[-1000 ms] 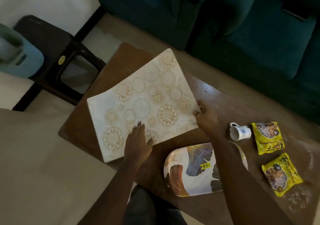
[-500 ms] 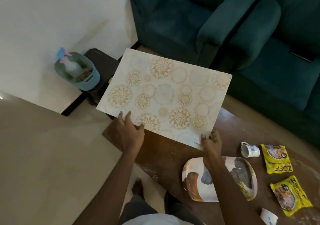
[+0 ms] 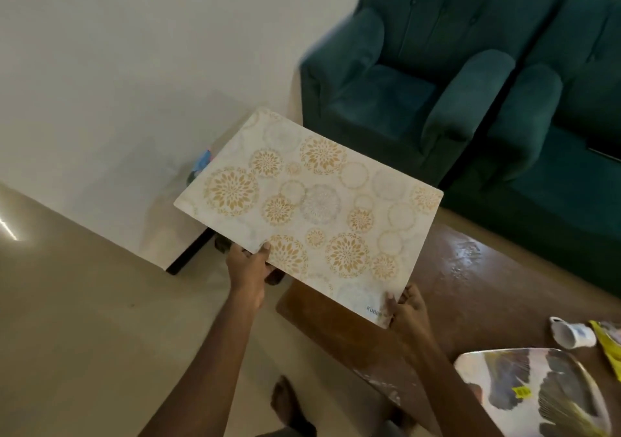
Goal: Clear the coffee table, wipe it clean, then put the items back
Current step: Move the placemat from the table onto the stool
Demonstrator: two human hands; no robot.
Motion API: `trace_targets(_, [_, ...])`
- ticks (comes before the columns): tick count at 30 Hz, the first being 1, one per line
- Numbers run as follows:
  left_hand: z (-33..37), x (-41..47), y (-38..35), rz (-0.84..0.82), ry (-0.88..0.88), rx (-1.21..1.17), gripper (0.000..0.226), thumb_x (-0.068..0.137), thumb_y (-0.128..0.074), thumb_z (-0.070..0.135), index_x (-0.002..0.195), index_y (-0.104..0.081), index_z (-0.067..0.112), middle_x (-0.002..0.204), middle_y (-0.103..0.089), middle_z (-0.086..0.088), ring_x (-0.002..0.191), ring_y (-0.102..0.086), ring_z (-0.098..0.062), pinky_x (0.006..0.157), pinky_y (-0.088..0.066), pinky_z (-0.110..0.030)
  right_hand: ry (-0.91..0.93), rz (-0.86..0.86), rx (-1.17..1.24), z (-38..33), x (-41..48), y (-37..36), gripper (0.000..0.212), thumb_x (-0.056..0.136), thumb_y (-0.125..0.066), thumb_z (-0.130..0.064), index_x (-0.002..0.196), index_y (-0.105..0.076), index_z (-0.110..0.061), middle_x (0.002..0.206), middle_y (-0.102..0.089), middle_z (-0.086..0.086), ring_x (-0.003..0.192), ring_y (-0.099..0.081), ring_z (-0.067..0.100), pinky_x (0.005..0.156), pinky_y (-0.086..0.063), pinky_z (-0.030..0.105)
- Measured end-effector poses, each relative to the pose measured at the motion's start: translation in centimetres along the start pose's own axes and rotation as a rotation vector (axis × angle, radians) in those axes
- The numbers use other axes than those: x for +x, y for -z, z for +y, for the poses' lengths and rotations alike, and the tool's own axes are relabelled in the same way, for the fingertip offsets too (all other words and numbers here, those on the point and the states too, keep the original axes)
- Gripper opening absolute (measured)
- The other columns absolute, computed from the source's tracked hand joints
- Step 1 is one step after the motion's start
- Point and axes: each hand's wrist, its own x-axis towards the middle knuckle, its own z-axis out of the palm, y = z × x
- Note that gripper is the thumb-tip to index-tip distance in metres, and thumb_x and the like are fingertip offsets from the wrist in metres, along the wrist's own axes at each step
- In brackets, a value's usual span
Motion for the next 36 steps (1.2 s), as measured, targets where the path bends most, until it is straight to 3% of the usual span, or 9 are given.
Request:
trace_targets(4, [3.4, 3.3, 3.5, -0.027, -0.030, 0.018, 0.040, 0.091, -0.061, -0.005, 0.126, -0.053, 0.012, 0.113, -0.065, -0.007, 0.101, -0.066, -0.023, 0.080, -0.058, -0.044, -0.061, -0.046, 0.164, -0.7, 0.1, -5.3, 0.021, 0.096, -0.055, 0.002, 0.116, -0.055, -0.007, 0.117, -0.071, 0.010, 0.098, -0.071, 0.027, 0.065, -0.062, 0.039])
trace_targets(8, [5.4, 6.7, 5.6, -0.031, -0.042, 0.087, 0.037, 0.090, -0.062, -0.005, 0.124, -0.054, 0.008, 0.113, -0.065, -0.011, 0.099, -0.066, -0.023, 0.083, -0.057, -0.046, -0.105, -0.066, 0.201, -1.8, 0.9, -9.9, 0.021, 0.096, -0.058, -0.002, 0.116, -0.060, -0.010, 0.107, -0.076, 0.008, 0.092, -0.074, 0.032, 0.066, -0.061, 0.049])
trace_targets(14, [7.6, 13.1, 6.6, -0.101, 0.010, 0.129, 0.035, 0.090, -0.065, 0.001, 0.123, -0.057, 0.008, 0.114, -0.067, -0.012, 0.100, -0.067, -0.025, 0.086, -0.057, -0.049, -0.069, 0.093, 0.138, -1.7, 4.5, -15.5, 0.029, 0.095, -0.060, 0.000, 0.123, -0.060, -0.006, 0.115, -0.071, 0.013, 0.099, -0.071, 0.036, 0.079, -0.058, 0.053])
trace_targets(18, [9.9, 18.5, 5.4, -0.150, 0.058, 0.111, 0.035, 0.092, -0.062, 0.003, 0.127, -0.054, 0.006, 0.113, -0.068, -0.010, 0.095, -0.069, -0.025, 0.078, -0.060, -0.046, -0.039, 0.171, 0.127, -2.7, 8.2, -19.0, 0.026, 0.096, -0.059, 0.001, 0.121, -0.058, -0.007, 0.109, -0.069, 0.009, 0.092, -0.069, 0.030, 0.070, -0.059, 0.044])
trace_targets(23, [13.2, 24.7, 4.1, -0.079, 0.147, 0.166, 0.054, 0.093, -0.063, 0.009, 0.140, -0.037, 0.011, 0.101, -0.067, -0.015, 0.083, -0.069, -0.029, 0.070, -0.060, -0.040, -0.013, 0.233, 0.151, -4.2, 13.1, -22.5, 0.035, 0.094, -0.061, 0.000, 0.128, -0.058, -0.010, 0.116, -0.069, 0.006, 0.100, -0.068, 0.026, 0.076, -0.059, 0.045])
trace_targets(26, [15.3, 27.8, 3.5, -0.081, 0.105, 0.317, 0.045, 0.094, -0.061, 0.017, 0.136, -0.045, 0.016, 0.107, -0.062, -0.009, 0.088, -0.068, -0.026, 0.069, -0.060, -0.037, 0.044, 0.220, 0.142, -6.0, 15.5, -24.6, 0.031, 0.094, -0.063, -0.003, 0.123, -0.058, -0.012, 0.113, -0.069, 0.003, 0.094, -0.070, 0.021, 0.072, -0.063, 0.041])
trace_targets(30, [17.8, 31.9, 2.6, -0.138, -0.048, 0.596, 0.030, 0.093, -0.062, 0.025, 0.121, -0.059, 0.017, 0.114, -0.065, -0.002, 0.094, -0.063, -0.015, 0.078, -0.053, -0.032, 0.104, 0.249, 0.119, -8.2, 18.7, -27.7, 0.031, 0.094, -0.064, -0.008, 0.124, -0.058, -0.015, 0.110, -0.069, -0.001, 0.096, -0.069, 0.019, 0.081, -0.060, 0.045])
trace_targets(33, [19.6, 35.0, 1.7, -0.215, -0.184, 0.776, 0.026, 0.092, -0.063, 0.028, 0.115, -0.063, 0.015, 0.109, -0.064, 0.005, 0.097, -0.059, -0.010, 0.082, -0.042, -0.025, 0.160, 0.254, 0.081, -9.6, 20.7, -29.6, 0.044, 0.079, -0.076, -0.033, 0.118, -0.062, -0.020, 0.116, -0.070, 0.002, 0.103, -0.069, 0.024, 0.080, -0.061, 0.043])
trace_targets(36, [21.3, 39.3, 0.7, -0.309, -0.248, 0.866, 0.024, 0.092, -0.063, 0.028, 0.112, -0.066, 0.015, 0.112, -0.067, 0.002, 0.099, -0.062, -0.013, 0.091, -0.048, -0.029, 0.165, 0.293, 0.064, -10.0, 23.3, -31.0, 0.034, 0.086, -0.072, -0.022, 0.118, -0.062, -0.020, 0.120, -0.069, 0.007, 0.107, -0.068, 0.028, 0.089, -0.056, 0.052])
